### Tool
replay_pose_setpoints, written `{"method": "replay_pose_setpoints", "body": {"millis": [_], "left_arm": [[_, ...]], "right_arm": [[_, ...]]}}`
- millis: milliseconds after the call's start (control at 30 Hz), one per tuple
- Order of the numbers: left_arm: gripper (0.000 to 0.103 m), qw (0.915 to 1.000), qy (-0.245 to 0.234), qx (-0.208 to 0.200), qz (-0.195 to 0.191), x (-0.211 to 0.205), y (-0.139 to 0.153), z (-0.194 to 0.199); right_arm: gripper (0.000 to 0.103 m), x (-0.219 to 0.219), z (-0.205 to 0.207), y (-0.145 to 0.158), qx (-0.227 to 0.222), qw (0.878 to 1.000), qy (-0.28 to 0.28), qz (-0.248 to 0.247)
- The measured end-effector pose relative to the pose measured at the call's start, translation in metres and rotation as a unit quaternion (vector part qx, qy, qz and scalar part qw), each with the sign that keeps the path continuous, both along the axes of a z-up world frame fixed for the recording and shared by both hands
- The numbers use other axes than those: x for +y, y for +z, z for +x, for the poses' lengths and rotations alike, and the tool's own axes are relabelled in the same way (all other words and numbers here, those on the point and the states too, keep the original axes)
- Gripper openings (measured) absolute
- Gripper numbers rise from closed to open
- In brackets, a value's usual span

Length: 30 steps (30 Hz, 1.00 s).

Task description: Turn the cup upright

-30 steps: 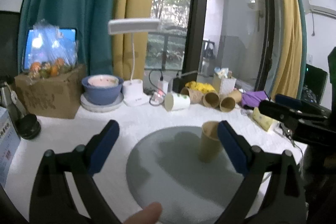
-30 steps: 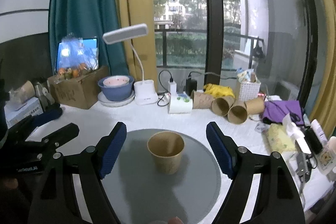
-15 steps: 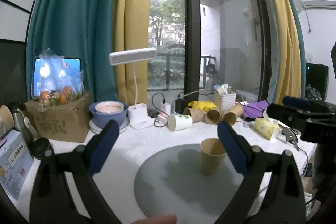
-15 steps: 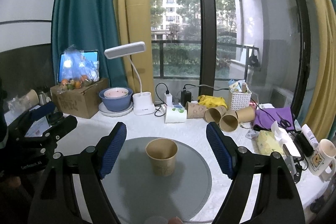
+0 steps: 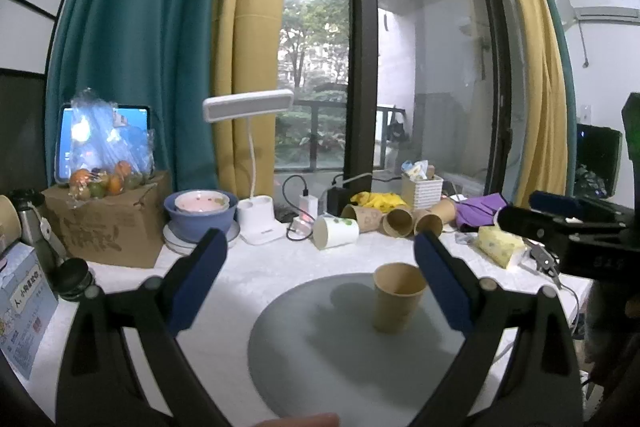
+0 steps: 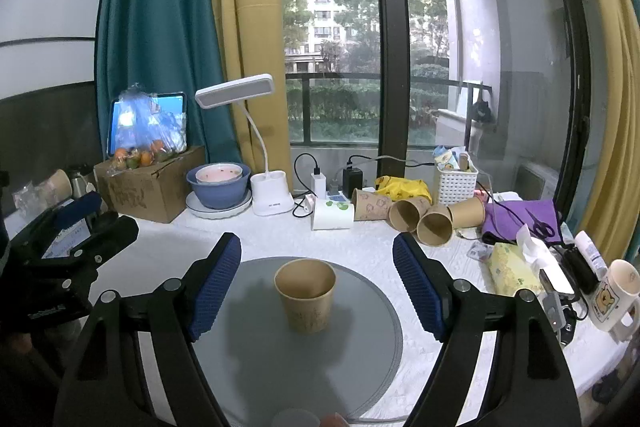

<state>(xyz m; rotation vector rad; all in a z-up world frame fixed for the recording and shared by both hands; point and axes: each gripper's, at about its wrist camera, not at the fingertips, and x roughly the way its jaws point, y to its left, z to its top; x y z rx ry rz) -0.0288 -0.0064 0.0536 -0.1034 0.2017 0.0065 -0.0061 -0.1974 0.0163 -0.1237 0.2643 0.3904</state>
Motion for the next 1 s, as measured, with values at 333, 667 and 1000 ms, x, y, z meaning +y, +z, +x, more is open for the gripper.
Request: {"method": "replay_pose_setpoints", "body": {"millis": [333, 667, 1000], "left_arm": [[0.095, 1.0000, -0.003, -0.004, -0.002, 0.0006, 0.0001, -0.0020], [0.095, 1.0000, -0.003, -0.007, -0.005, 0.0004, 0.0015, -0.0037], [0.095, 0.9999, -0.003, -0.011, -0.008, 0.0002, 0.0016, -0.0040]], "right_arm": [[0.081, -0.0004, 0.0014, -0.0013, 0.004, 1.000, 0.000, -0.001], [0.081, -0.0010, 0.0021, -0.0031, 0.006, 1.000, -0.002, 0.000], [0.081, -0.0003, 0.0050, -0.0083, 0.013, 1.000, -0.004, -0.002]]}}
